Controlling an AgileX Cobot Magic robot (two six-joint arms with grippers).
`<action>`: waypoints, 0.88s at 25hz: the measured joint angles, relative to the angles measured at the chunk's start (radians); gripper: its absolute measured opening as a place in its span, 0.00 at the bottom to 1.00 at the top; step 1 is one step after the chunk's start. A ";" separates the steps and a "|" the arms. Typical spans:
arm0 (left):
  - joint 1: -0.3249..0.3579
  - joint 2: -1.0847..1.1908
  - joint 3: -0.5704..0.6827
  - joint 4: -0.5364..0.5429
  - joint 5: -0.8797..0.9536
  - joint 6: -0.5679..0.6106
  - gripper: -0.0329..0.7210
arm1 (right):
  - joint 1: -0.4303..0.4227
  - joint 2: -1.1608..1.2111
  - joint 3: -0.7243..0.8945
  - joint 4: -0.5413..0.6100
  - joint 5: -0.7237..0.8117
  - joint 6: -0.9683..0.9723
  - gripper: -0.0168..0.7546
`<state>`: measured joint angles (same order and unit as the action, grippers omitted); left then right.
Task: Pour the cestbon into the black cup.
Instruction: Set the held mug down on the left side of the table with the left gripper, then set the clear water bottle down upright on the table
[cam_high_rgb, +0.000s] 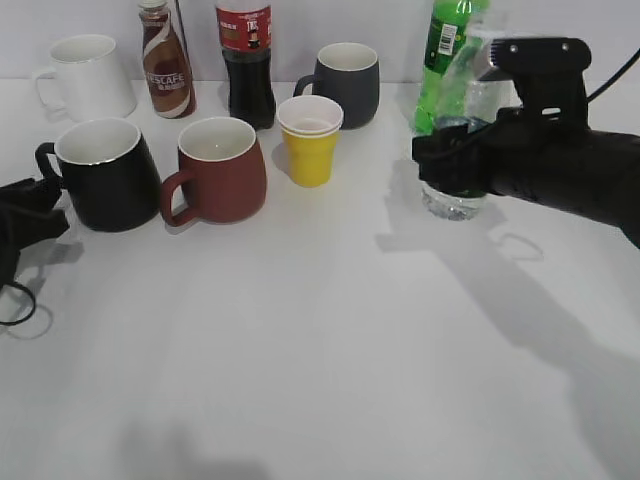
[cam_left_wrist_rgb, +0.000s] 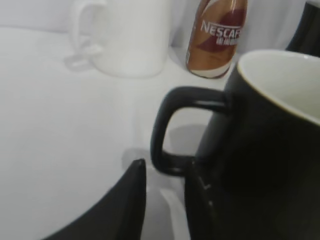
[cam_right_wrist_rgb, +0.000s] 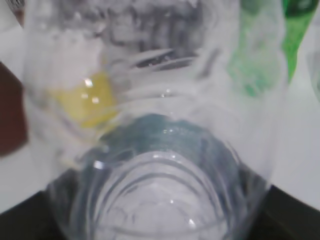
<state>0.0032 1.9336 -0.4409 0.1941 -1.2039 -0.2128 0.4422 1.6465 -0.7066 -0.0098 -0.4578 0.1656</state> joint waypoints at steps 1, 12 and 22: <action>0.000 -0.009 0.012 -0.002 0.000 0.000 0.33 | -0.003 0.000 0.000 0.010 -0.021 -0.008 0.61; 0.000 -0.108 0.135 -0.003 -0.001 0.014 0.36 | -0.085 0.186 0.000 0.034 -0.269 -0.049 0.61; 0.000 -0.210 0.144 0.003 -0.002 0.015 0.36 | -0.085 0.250 0.000 -0.043 -0.365 -0.103 0.83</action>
<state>0.0032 1.7239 -0.2968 0.1976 -1.2054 -0.1975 0.3571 1.8963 -0.7066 -0.0526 -0.8225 0.0626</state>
